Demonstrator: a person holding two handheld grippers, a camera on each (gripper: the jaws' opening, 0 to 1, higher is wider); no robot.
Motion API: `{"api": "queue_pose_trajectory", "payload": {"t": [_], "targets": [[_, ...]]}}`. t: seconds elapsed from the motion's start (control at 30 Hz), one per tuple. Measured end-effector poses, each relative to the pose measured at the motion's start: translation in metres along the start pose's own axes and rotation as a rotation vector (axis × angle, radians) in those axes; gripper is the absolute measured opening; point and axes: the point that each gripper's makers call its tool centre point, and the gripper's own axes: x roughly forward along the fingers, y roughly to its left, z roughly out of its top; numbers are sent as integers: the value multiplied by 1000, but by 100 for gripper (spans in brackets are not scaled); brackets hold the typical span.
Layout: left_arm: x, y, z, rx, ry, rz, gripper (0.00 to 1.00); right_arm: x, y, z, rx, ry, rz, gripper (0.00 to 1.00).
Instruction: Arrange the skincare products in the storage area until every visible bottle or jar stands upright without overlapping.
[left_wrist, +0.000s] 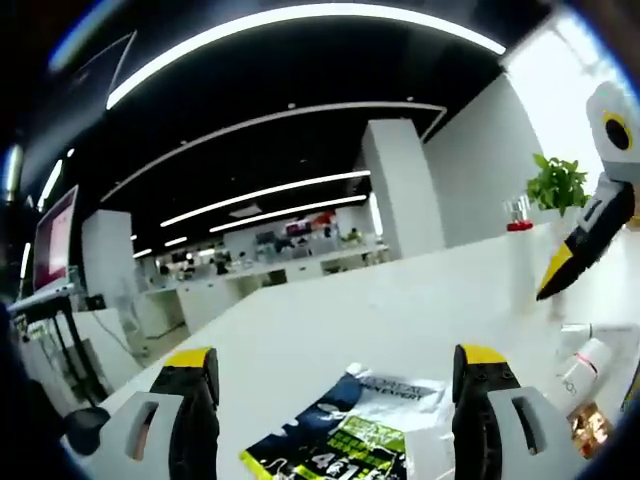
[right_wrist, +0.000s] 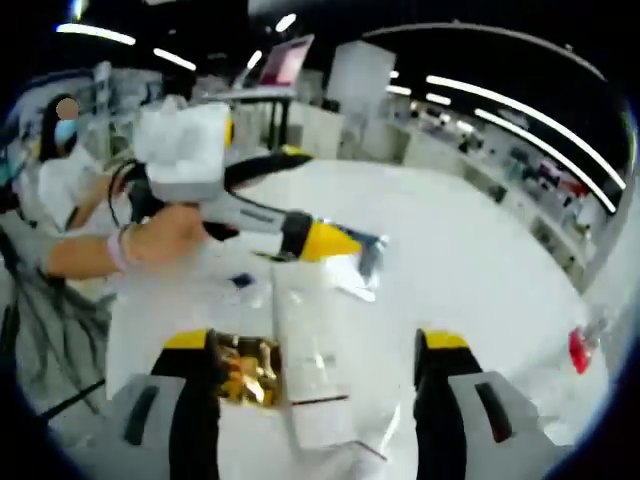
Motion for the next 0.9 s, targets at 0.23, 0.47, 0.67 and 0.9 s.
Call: {"api": "queue_pose_trajectory", "payload": {"t": [0.23, 0.47, 0.67, 0.9], "targets": [[-4, 1, -3, -70, 7, -13, 100, 31, 17, -9, 27, 148, 107, 57], [-9, 5, -6, -159, 12, -21, 100, 56, 22, -8, 45, 253, 115, 51], [-5, 10, -10, -201, 23, -24, 99, 52, 20, -6, 83, 315, 106, 36], [-7, 7, -9, -160, 25, -16, 99, 51, 21, -10, 65, 346, 112, 32]]}}
